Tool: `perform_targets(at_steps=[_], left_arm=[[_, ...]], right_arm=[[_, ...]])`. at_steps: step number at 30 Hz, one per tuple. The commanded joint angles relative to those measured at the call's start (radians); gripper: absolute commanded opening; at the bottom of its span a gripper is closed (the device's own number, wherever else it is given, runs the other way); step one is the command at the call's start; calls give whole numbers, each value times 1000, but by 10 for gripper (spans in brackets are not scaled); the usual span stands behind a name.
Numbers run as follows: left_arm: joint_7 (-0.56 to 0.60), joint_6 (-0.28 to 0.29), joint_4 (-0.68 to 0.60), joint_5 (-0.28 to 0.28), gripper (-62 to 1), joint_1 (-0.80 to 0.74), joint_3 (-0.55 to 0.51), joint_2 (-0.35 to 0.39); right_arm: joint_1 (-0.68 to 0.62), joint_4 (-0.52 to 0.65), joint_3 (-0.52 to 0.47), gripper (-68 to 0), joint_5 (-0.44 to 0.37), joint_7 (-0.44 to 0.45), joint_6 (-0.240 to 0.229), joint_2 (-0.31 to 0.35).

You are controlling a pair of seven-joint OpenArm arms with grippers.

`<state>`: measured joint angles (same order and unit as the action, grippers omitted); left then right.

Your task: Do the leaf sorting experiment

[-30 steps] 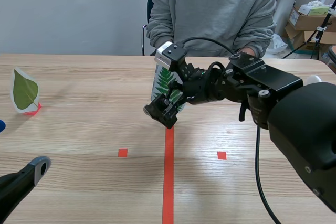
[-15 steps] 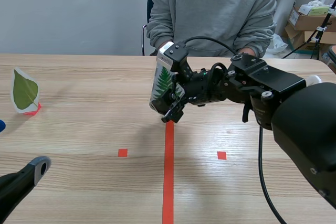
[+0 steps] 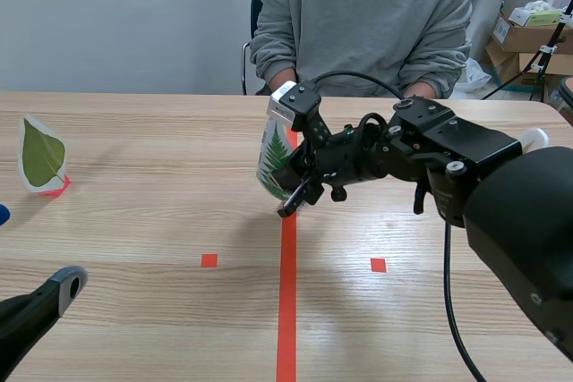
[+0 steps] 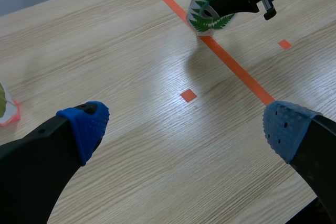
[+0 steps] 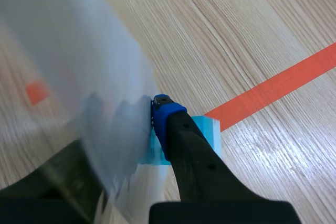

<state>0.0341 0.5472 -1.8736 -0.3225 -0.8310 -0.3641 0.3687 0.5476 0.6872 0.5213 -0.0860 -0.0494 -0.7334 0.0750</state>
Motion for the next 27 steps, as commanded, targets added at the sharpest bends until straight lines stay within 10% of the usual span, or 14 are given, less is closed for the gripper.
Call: perform_targets(at_steps=[1, 13, 27], left_arm=[[14, -1, -15, -11, 14, 3, 3, -8], [14, -1, -15, -11, 14, 3, 3, -8], [14, -1, -15, -11, 14, 3, 3, -8]], right_arm=[[12, 29, -5, -654, -11, 12, -12, 5], [6, 35, -6, -656, -69, -6, -12, 28], [-227, 286, -255, -656, -357, -47, -12, 303]])
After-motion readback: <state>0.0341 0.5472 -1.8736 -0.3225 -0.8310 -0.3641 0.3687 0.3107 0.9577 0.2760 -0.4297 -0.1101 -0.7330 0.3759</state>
